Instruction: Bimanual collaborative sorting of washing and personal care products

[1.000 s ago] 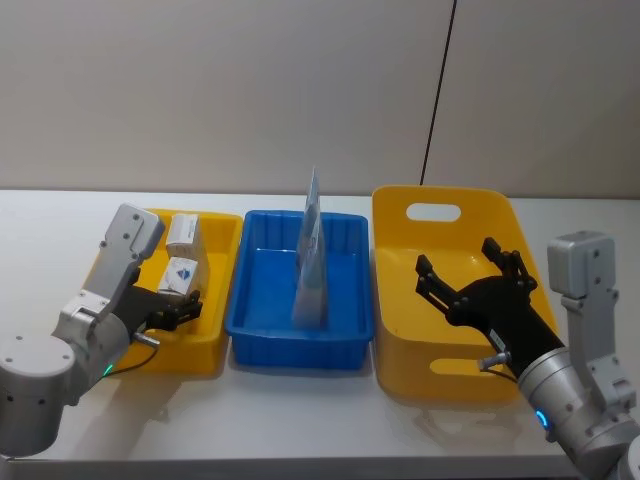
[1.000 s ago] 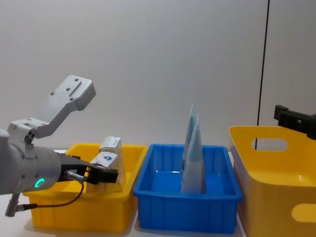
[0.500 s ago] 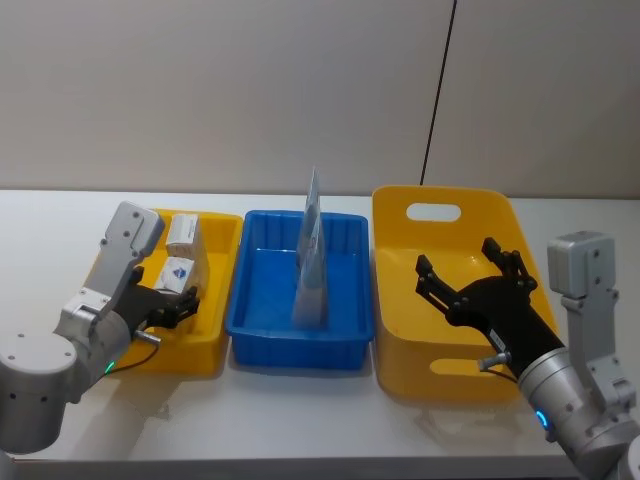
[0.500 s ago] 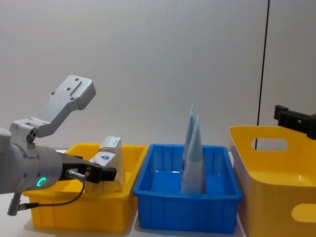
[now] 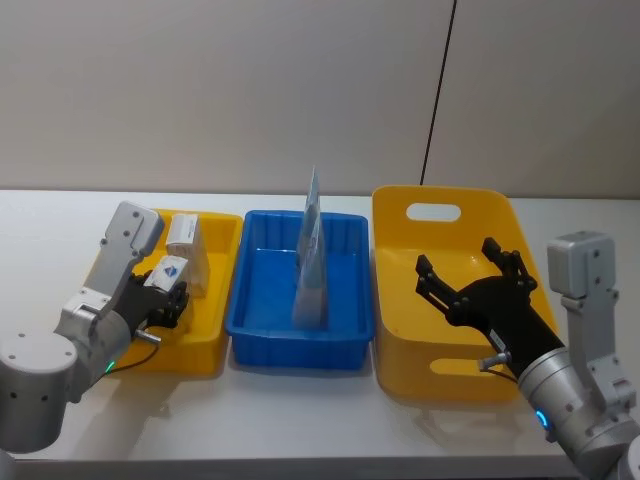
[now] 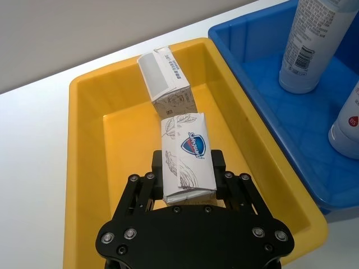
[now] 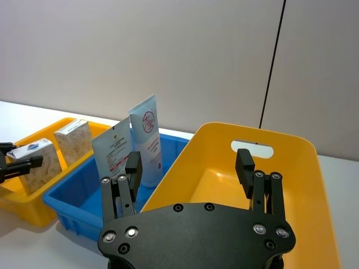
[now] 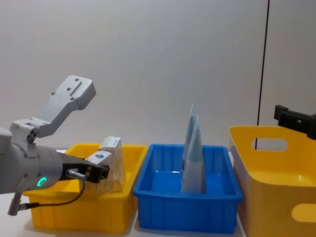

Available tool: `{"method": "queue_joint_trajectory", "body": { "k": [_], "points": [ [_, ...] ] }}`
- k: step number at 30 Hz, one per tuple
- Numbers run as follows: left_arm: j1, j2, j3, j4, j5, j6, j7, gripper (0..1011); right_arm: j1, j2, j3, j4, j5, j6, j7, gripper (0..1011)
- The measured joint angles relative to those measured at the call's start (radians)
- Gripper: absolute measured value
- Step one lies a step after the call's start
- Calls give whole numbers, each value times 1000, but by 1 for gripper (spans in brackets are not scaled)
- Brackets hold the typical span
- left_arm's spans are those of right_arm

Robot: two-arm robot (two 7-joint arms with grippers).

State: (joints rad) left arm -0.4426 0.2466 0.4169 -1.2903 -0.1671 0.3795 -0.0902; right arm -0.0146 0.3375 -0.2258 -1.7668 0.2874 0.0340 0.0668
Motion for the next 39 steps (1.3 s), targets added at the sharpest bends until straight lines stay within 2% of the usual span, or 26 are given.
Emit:
{"method": "queue_joint_trajectory", "body": {
  "k": [9, 20, 25, 39],
  "points": [
    [-1, -1, -1, 1, 0, 0, 0, 391, 0, 0, 0, 0, 0, 0, 0, 1002],
    [6, 8, -3, -18, 1, -3, -13, 383, 0, 0, 0, 0, 0, 0, 0, 1002],
    [18, 31, -7, -55, -1, -10, -37, 383, 0, 0, 0, 0, 0, 0, 0, 1002],
    [40, 128, -30, -202, -13, -39, -147, 383, 0, 0, 0, 0, 0, 0, 0, 1002]
  ]
}}
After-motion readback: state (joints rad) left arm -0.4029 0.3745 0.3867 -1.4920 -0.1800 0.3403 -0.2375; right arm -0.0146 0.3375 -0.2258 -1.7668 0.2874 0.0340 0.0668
